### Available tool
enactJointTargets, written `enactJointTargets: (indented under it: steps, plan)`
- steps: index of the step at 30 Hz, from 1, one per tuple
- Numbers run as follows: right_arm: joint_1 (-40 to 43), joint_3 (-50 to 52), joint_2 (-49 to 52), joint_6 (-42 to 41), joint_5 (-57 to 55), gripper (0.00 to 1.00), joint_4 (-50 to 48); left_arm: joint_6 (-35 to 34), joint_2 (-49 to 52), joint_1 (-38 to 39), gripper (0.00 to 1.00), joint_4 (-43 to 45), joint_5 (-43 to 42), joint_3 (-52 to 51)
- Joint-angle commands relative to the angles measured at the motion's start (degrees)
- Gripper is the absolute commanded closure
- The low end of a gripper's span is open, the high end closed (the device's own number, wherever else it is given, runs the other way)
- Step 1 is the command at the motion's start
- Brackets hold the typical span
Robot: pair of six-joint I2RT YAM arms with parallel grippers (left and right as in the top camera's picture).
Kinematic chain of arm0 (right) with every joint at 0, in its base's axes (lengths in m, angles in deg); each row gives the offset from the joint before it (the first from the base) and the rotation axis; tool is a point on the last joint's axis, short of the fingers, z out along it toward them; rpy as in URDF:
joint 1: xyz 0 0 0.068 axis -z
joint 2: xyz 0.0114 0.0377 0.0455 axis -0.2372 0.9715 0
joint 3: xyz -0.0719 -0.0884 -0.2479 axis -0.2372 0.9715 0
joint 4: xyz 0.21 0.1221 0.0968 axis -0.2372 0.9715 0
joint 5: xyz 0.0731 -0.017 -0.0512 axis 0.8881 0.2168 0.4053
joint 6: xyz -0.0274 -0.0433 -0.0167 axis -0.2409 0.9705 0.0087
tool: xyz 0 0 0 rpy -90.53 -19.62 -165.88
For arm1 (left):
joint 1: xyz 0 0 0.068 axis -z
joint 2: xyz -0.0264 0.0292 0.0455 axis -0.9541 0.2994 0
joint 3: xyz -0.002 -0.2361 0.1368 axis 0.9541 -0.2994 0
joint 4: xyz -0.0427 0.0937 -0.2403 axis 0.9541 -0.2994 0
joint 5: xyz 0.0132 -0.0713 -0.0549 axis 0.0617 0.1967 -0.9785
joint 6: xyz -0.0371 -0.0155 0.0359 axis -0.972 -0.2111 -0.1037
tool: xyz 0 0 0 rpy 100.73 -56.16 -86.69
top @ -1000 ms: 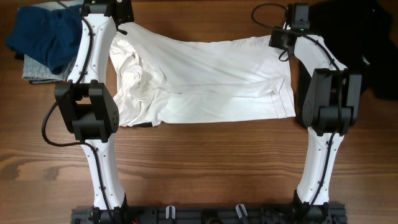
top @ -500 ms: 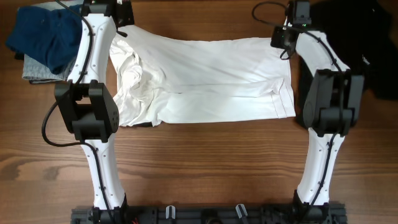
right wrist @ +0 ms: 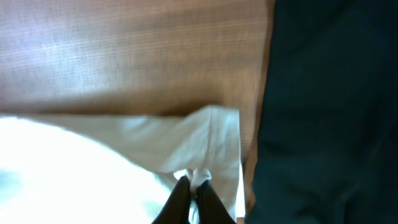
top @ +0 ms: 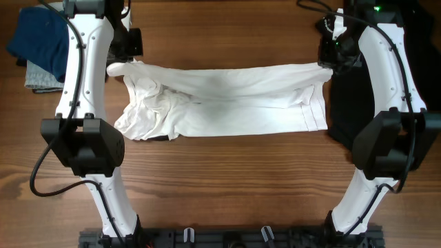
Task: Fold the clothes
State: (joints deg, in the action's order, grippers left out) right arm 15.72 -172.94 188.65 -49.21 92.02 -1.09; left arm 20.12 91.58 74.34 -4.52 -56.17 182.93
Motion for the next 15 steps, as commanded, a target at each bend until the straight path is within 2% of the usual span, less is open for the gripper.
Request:
enactJointTargets:
  steps: [1,9,10,11,12,13,15]
  plan:
    - [0.3,-0.1,-0.1,0.7,2.0,0.96,3.7,-0.6,-0.9,0.0,0.96,-3.8,-3.4,-1.4]
    - [1.3,9.2,-0.1,0.5,2.0,0.95,5.7,-3.5,-0.9,0.0,0.96,-3.7,-4.3,-18.2]
    - [1.8,10.3,-0.1,0.4,2.0,0.84,5.5,-3.5,-0.9,0.2,0.79,-3.7,-4.2,-20.2]
    - [2.6,11.0,-0.1,0.1,2.0,0.43,5.0,-3.5,-0.9,0.4,0.57,-3.7,-4.2,-22.1]
    - [3.3,11.0,-0.1,0.0,2.0,0.29,4.8,-3.5,-0.9,0.4,0.41,-3.5,-4.2,-23.2]
    - [4.0,11.0,-0.1,-0.5,2.0,0.23,3.9,-3.5,-0.9,0.6,0.21,-3.2,-4.2,-23.9]
    - [5.1,11.0,-0.1,-0.3,2.0,0.19,2.6,-3.5,-0.9,0.8,0.09,-2.8,-4.2,-24.6]
